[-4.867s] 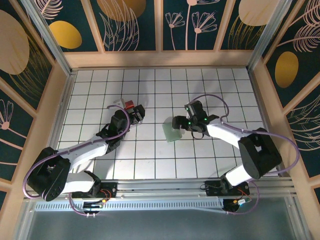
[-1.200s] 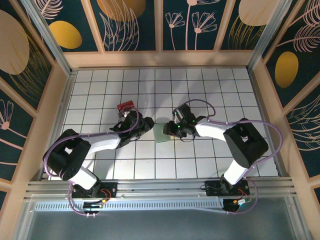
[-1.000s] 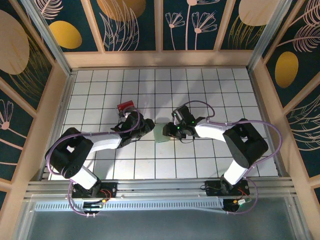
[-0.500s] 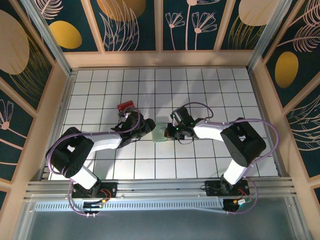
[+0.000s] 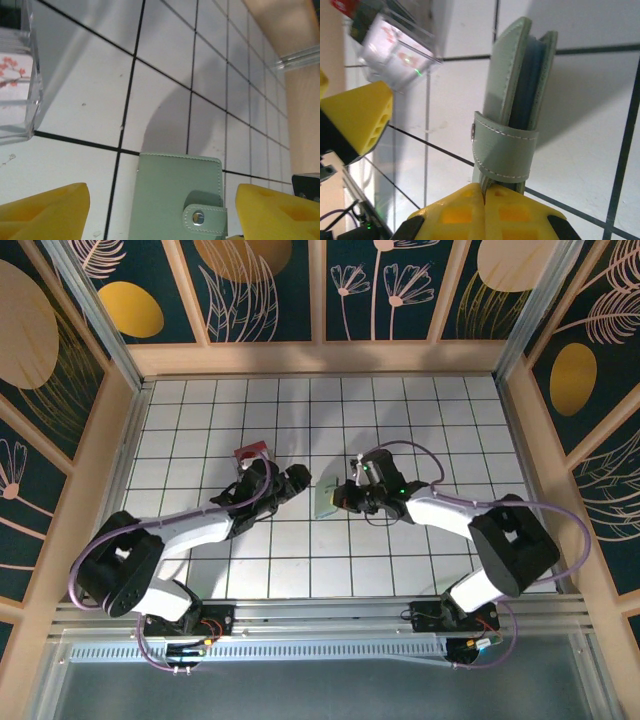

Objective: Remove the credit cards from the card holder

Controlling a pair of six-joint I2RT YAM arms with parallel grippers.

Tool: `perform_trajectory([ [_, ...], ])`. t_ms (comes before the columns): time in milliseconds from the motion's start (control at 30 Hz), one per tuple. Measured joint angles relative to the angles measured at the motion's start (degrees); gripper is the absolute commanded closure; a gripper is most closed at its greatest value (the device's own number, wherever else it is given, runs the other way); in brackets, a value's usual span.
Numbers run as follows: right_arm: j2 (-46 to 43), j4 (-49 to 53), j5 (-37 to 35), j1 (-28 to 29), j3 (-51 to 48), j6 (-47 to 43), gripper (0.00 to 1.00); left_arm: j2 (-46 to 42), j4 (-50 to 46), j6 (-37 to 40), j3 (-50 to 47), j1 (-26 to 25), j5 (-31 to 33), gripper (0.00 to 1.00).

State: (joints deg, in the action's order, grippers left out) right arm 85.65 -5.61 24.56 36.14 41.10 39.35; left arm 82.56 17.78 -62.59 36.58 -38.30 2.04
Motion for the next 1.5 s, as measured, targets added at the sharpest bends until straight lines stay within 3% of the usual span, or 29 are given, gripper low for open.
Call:
perform_trajectory([
  [167,-4.61,-4.46,2.95,-2.58,-1.27,0.07,1.00,-2.47,2.97,-0.04,-1.11,1.42,-1.05,0.17],
  [500,-12.07,-13.33,8.68,-7.93,-2.43,0.74,1.00,-2.05,13.99,-2.64,-4.00,4.28,-9.40,0.11],
  [767,-12.85,-22.38,12.83,-8.83,-4.22,5.18,1.00,-0.26,20.20,-2.21,-1.07,4.28,-15.76,0.03],
  [933,-12.74,-26.27,14.60,-8.83,-5.20,7.82,1.00,0.44,23.67,-2.12,0.44,4.28,-18.38,0.04],
  [1033,-11.91,-28.85,15.76,-8.83,-5.27,9.35,1.00,2.54,26.18,-2.49,0.98,4.28,-20.06,0.11],
  [1500,-10.27,-31.91,17.14,-9.05,-6.99,11.17,1.00,5.25,32.37,-4.24,0.98,4.28,-22.53,0.65],
])
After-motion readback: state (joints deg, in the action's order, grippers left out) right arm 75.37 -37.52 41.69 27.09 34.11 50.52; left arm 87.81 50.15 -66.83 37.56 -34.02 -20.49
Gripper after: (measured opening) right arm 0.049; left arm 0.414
